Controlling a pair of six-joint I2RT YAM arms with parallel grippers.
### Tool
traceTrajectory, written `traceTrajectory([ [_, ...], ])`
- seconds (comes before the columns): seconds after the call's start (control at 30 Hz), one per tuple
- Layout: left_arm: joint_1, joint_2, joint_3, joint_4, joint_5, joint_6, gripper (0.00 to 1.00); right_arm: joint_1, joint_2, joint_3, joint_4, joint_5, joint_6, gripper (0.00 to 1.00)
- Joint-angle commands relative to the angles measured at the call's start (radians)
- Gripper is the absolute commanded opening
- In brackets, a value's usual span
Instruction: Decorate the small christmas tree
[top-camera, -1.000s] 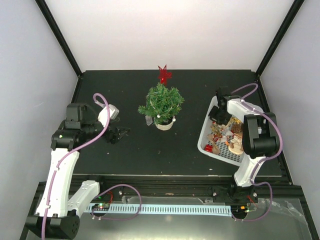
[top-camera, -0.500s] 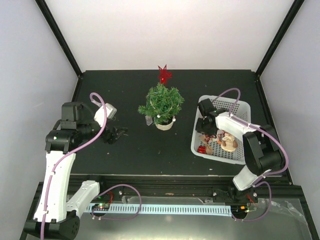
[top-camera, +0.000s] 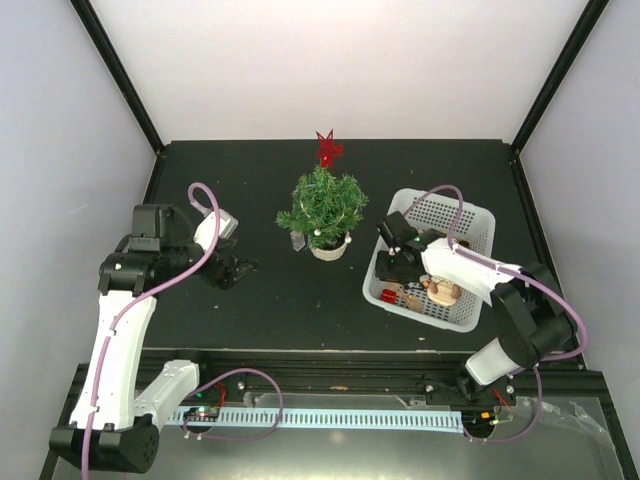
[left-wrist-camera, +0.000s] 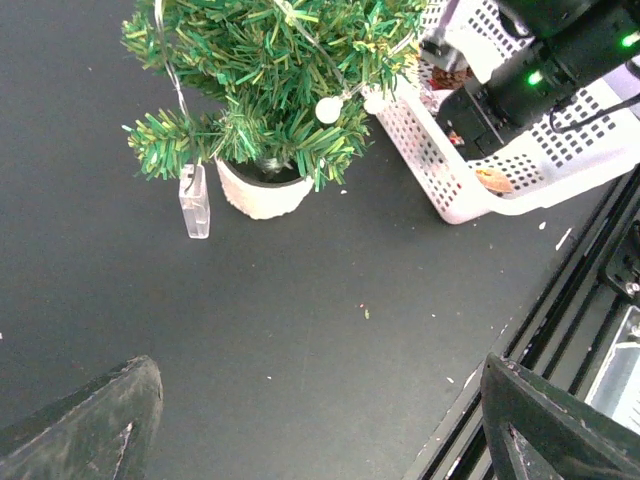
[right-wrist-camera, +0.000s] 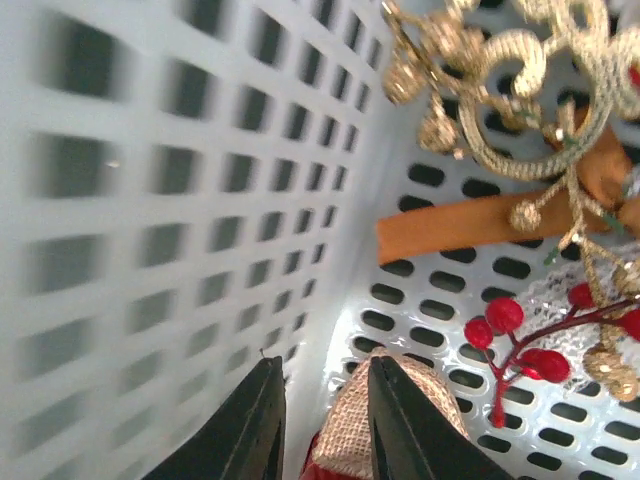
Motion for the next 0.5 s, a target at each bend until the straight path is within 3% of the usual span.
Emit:
traceTrajectory([
  [0.0,0.001,0.045,0.029,0.022,0.045,0.001,0.88,0.018,-0.028,0.116,-0.059,0.039,0.004,0.26],
  [0.07,0.002,0.065,0.039,0.025,0.058,0.002,0.88,0.016,-0.039,0.153,-0.138,0.182,-0.018,0.29],
  [0.17,0.001,0.08,0.042,0.034,0.061,0.001,0.88,-0.004,-0.058,0.18,-0.217,0.306,-0.047,0.42],
  [0.27,0.002,0.081,0.037,0.039,0.057,-0.001,0.88,-0.042,-0.065,0.188,-0.235,0.352,-0.051,0.53],
  [0.47,0.002,0.083,0.027,0.048,0.073,-0.01,0.88,-0.167,-0.006,0.184,-0.224,0.323,-0.046,0.56],
])
